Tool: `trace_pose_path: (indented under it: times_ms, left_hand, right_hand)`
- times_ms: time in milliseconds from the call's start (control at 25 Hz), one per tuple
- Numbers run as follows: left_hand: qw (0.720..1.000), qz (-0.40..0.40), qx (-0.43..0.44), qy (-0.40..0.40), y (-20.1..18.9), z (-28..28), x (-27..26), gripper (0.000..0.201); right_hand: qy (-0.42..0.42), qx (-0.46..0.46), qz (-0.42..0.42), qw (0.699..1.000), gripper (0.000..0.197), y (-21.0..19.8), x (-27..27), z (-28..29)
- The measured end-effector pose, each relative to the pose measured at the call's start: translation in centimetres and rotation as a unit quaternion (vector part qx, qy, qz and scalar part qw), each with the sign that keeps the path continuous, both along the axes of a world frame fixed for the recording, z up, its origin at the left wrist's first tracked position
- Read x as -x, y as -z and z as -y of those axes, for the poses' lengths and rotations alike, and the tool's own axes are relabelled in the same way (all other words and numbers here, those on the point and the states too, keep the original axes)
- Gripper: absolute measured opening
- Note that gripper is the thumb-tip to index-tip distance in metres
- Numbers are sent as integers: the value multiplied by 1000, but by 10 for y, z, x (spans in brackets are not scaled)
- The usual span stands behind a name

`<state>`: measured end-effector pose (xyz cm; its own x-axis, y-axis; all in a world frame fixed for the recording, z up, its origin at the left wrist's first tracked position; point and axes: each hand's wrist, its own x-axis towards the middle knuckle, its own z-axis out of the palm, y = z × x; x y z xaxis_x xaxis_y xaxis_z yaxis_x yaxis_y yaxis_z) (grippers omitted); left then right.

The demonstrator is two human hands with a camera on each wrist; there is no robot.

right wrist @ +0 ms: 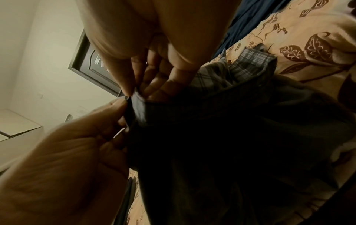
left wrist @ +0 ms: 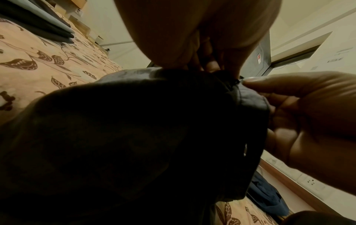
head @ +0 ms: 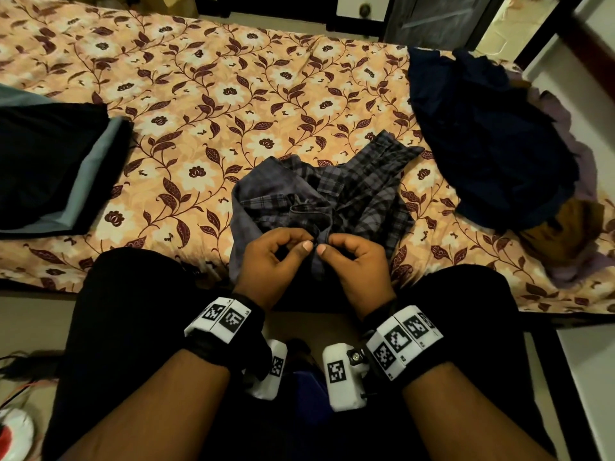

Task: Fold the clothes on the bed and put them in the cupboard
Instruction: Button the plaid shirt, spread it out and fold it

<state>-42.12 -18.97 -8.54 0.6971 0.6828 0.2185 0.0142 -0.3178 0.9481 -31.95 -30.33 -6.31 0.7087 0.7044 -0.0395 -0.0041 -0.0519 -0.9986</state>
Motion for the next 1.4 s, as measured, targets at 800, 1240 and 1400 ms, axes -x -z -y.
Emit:
trace_pose_path:
  times_ms: [800, 1240, 1400]
  left_hand:
    - [994, -33, 99, 33, -4, 6, -2, 30]
    - [990, -58, 118, 51, -9, 0, 0, 13]
    - [993, -96, 70, 27, -10, -1, -2, 23]
  right_hand:
    - [-11, 29, -49, 998, 13, 13, -2, 1]
    - [1, 36, 49, 998, 4, 29, -6, 0]
    - [-5, 19, 229, 973, 8, 28, -5, -1]
